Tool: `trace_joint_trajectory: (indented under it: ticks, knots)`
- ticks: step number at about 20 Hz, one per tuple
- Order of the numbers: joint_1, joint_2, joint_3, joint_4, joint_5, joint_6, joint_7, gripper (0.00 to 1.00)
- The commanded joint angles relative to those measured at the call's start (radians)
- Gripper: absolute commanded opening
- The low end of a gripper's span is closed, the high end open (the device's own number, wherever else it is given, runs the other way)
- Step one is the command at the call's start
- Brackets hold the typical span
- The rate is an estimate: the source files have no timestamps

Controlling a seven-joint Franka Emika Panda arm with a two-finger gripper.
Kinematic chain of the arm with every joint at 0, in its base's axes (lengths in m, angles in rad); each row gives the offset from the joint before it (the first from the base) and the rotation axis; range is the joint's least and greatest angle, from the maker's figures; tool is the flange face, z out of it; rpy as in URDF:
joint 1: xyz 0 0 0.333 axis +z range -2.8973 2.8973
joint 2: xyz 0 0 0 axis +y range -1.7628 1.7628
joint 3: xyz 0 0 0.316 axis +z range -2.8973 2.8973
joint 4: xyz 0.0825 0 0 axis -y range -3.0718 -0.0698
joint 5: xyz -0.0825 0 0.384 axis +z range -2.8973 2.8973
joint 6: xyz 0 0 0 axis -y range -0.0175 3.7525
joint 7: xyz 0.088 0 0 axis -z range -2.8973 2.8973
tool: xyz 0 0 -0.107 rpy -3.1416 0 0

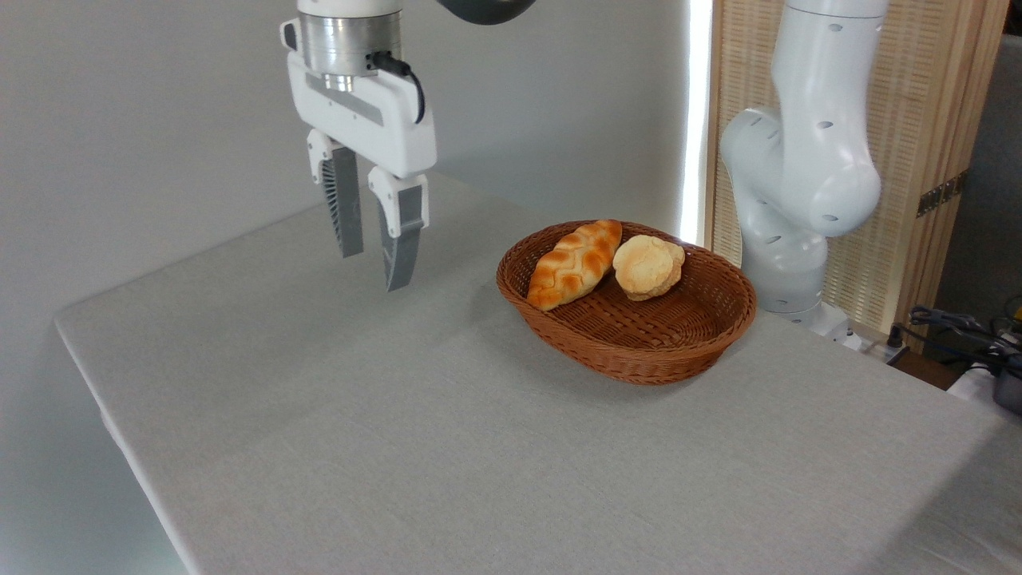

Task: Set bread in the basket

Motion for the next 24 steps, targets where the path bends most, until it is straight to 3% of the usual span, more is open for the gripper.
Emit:
trace_joint_trajectory:
  ticks: [1, 12, 24]
  knots:
    - [-0.004, 0.063, 0.029, 0.062, 0.001, 0.001, 0.066, 1.0]
    - [-0.003, 0.139, 0.076, 0.109, -0.006, -0.005, 0.112, 1.0]
    - [-0.003, 0.149, 0.075, 0.111, -0.006, -0.016, 0.112, 1.0]
